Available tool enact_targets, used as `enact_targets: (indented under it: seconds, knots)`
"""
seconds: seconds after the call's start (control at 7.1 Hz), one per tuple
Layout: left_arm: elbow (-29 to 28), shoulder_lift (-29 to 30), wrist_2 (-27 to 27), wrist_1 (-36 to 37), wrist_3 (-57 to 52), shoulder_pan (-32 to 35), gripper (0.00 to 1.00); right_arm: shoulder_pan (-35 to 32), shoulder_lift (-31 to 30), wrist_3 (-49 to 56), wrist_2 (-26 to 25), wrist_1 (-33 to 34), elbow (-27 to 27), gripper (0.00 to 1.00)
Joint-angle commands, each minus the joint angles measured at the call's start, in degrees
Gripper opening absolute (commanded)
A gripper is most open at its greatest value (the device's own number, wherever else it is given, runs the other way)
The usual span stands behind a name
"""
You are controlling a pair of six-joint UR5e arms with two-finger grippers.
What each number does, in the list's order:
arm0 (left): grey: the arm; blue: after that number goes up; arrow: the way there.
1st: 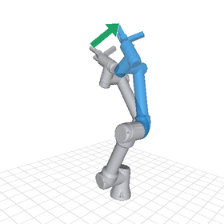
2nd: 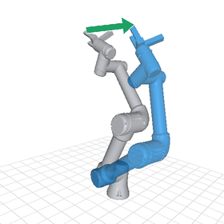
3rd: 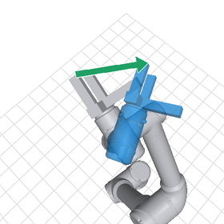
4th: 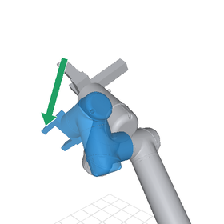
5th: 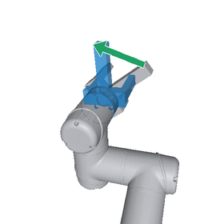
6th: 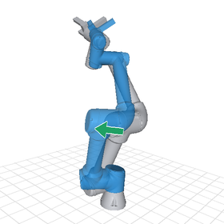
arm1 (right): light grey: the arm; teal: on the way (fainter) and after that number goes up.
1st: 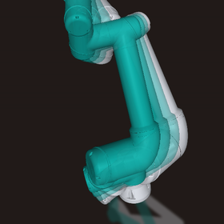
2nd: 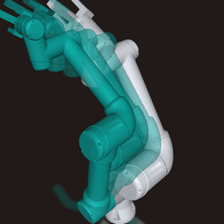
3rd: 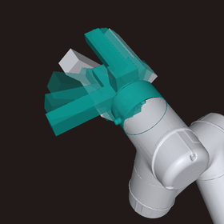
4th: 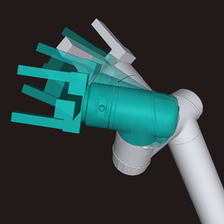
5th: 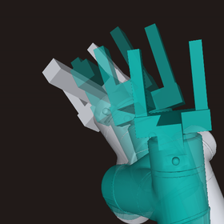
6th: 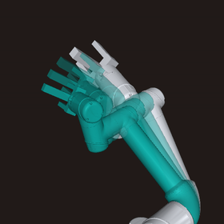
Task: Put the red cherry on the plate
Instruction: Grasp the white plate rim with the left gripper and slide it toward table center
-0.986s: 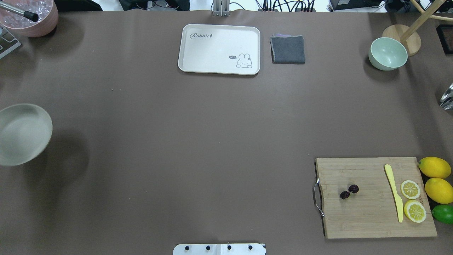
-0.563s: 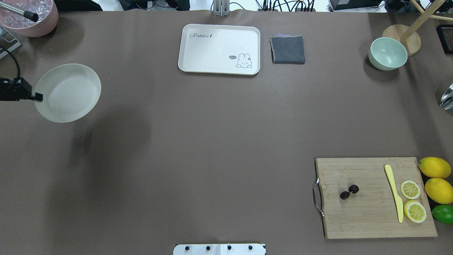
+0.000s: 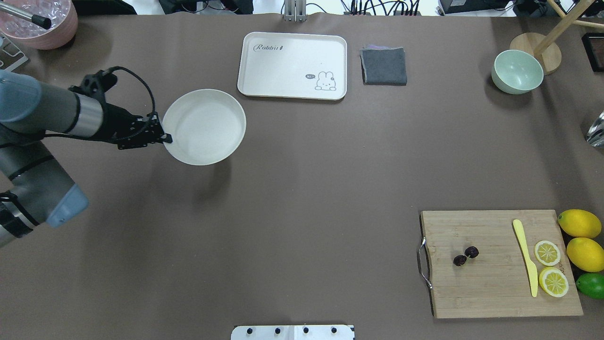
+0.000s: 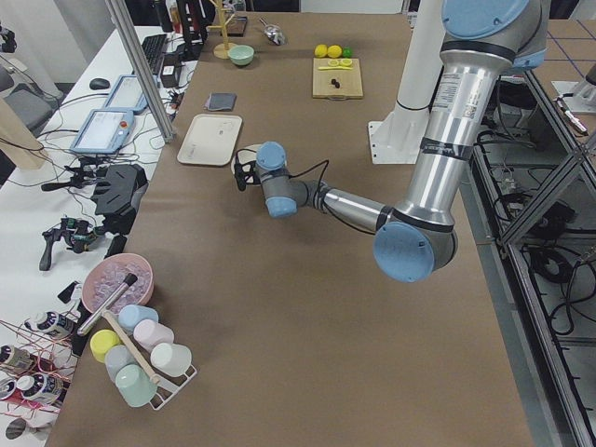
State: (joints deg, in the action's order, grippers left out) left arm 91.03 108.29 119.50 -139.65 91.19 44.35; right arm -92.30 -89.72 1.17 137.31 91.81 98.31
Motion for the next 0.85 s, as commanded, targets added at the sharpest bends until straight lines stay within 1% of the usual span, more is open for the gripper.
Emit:
enact_targets:
  seconds: [0.0,0.14,0.28,0.42,0.56,0.7]
  knots:
    - [4.1,6.5,-13.3,12.1,5.2,-12.7,0.0,0.1,0.0,0.1,0.5,0.0,0.3,1.0]
    - [3.8,7.2,-16.5,12.3,6.4,-16.7,0.0,0.5,0.0,-0.1,0.5,0.0,0.3,1.0]
    - [3.5,7.4,-16.8,12.4,6.4,-17.5,0.0,1.8,0.8,-0.6,0.3,0.0,0.6,1.0]
    - [3.4,7.3,-16.8,12.4,6.3,-17.5,0.0,3.9,2.7,-4.8,0.3,0.0,1.1,1.0]
    - [3.4,7.4,-16.7,12.5,6.3,-17.5,0.0,8.4,3.8,-14.3,-0.4,0.0,4.5,1.0]
    - [3.1,7.2,-16.6,12.5,6.2,-17.5,0.0,13.1,5.0,-23.1,-2.1,0.0,8.5,1.0]
